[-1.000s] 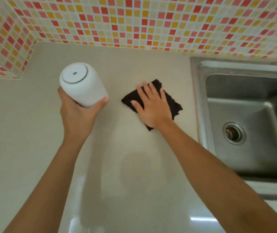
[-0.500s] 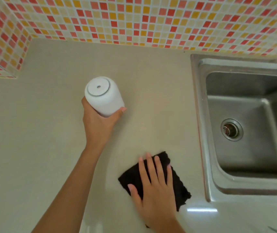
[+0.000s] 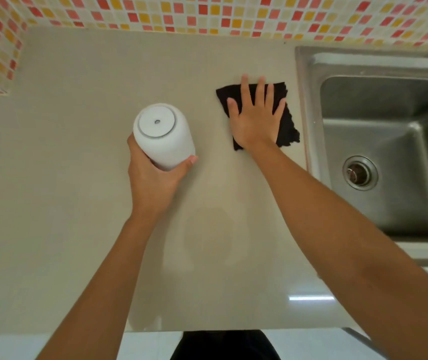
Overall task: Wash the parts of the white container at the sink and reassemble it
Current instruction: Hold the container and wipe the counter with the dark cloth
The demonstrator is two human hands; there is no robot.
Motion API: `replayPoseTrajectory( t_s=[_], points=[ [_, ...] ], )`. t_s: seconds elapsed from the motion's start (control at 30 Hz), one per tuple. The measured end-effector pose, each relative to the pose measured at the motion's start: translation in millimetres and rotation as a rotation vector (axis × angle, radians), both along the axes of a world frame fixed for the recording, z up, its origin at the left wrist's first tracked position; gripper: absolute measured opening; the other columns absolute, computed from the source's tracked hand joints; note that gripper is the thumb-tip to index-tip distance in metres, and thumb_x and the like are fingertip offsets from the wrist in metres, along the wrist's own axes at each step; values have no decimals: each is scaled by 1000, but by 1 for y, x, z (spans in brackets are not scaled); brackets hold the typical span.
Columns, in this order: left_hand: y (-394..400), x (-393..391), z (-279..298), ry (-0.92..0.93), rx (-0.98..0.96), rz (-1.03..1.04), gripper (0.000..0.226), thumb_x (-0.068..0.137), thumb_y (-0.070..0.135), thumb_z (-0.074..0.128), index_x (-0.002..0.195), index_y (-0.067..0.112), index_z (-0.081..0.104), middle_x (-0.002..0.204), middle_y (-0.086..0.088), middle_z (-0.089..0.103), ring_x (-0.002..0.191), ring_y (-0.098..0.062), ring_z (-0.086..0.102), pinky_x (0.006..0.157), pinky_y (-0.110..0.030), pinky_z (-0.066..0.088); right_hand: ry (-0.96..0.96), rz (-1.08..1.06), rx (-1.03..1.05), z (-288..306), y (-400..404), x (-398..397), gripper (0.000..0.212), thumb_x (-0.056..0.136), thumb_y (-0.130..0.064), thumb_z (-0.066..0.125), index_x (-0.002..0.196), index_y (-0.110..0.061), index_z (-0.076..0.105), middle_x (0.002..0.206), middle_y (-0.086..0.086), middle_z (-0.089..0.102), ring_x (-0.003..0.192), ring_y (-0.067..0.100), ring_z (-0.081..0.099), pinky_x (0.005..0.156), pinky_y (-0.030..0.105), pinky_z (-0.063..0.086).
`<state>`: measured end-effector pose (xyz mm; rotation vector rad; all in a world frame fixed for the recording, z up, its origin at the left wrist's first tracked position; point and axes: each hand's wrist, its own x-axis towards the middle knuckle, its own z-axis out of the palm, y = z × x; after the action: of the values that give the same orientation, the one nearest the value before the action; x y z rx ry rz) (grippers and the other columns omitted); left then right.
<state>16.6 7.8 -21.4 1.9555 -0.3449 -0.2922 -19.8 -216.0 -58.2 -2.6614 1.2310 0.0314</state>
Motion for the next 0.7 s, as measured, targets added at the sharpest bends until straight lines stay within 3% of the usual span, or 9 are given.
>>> replayPoseTrajectory(
  t_s=[0.2,0.33,0.47,0.6,0.7],
  points=[
    [1,-7,1,-13,-2,-57,98,61,36,89,140,23,31,137,10,49,122,-1,48,102,-20,42,3,35,-22,7,67,-86,64,95,-59,16,152,-28,12,159,11,12,146,30,9,117,53,4],
    [4,-8,2,-20,-9,-93,98,61,31,90,140,23,31,137,9,49,121,1,47,98,-8,38,46,6,-1,13,124,-153,65,95,-58,22,152,-29,11,160,9,11,146,30,9,117,53,8],
    [6,-8,3,-6,-5,-114,98,62,29,89,140,24,31,138,9,47,121,3,45,93,1,33,45,-3,23,14,140,-172,65,95,-60,23,152,-31,11,160,7,10,147,28,7,117,54,8],
    [7,-8,3,5,20,-115,100,61,32,89,141,25,30,138,9,48,124,-2,47,98,-6,36,34,-41,-23,9,109,-145,63,96,-60,19,151,-33,11,160,6,12,146,29,8,116,56,5],
    [12,-9,5,33,30,-165,106,63,29,89,146,27,23,142,12,45,129,-4,45,105,-21,39,-32,-153,-30,5,74,-113,55,98,-53,25,148,-29,27,157,8,21,145,29,15,116,54,11]
  ],
)
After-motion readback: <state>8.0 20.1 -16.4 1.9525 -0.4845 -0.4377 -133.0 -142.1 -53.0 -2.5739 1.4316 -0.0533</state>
